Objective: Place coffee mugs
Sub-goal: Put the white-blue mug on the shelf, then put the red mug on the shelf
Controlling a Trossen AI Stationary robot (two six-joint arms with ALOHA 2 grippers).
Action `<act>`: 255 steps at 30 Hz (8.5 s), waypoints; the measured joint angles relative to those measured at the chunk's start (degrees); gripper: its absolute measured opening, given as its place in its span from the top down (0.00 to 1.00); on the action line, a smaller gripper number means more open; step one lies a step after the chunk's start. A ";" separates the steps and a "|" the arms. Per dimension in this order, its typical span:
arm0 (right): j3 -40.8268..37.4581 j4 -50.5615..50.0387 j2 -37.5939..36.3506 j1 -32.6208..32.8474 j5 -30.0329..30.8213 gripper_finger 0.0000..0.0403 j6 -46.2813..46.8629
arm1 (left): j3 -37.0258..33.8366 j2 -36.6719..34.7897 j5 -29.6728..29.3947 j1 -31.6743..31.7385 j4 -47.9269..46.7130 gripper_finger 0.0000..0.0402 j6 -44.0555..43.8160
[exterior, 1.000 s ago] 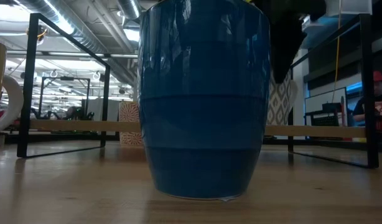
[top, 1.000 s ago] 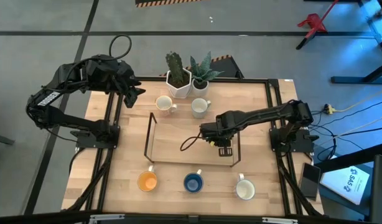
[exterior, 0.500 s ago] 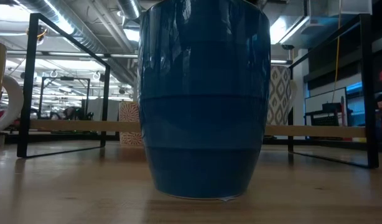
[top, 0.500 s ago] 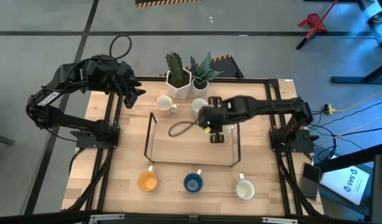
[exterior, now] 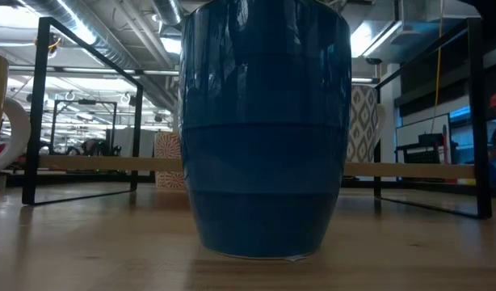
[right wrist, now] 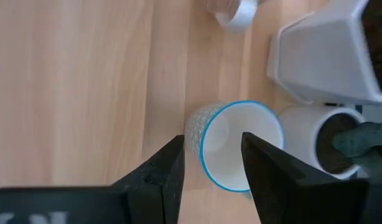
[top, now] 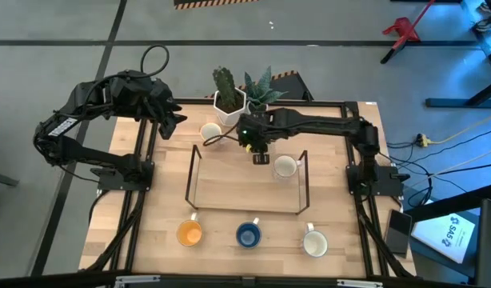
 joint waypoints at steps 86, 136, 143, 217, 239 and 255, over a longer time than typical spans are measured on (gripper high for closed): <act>-1.45 -21.87 -3.29 36.93 -10.93 1.00 -15.90 | 0.00 -0.07 0.43 0.00 -0.24 0.52 1.77; -12.21 -10.34 -5.68 31.26 -6.64 1.00 49.54 | 0.00 -0.07 0.42 0.02 0.00 0.52 5.40; -12.21 -10.17 -5.68 31.01 -6.35 1.00 49.93 | 0.00 -0.07 0.42 0.02 0.00 0.52 4.92; -18.39 -1.94 -5.49 55.90 -8.96 0.61 86.71 | 0.00 -0.04 1.27 0.02 0.18 0.52 6.45; -18.37 7.22 -5.51 55.56 -18.43 0.99 77.69 | -0.01 -0.06 1.26 0.02 0.18 0.52 6.50; 23.88 -24.51 -9.22 34.29 0.25 1.00 39.54 | -0.02 -0.06 3.13 0.01 0.17 0.52 9.00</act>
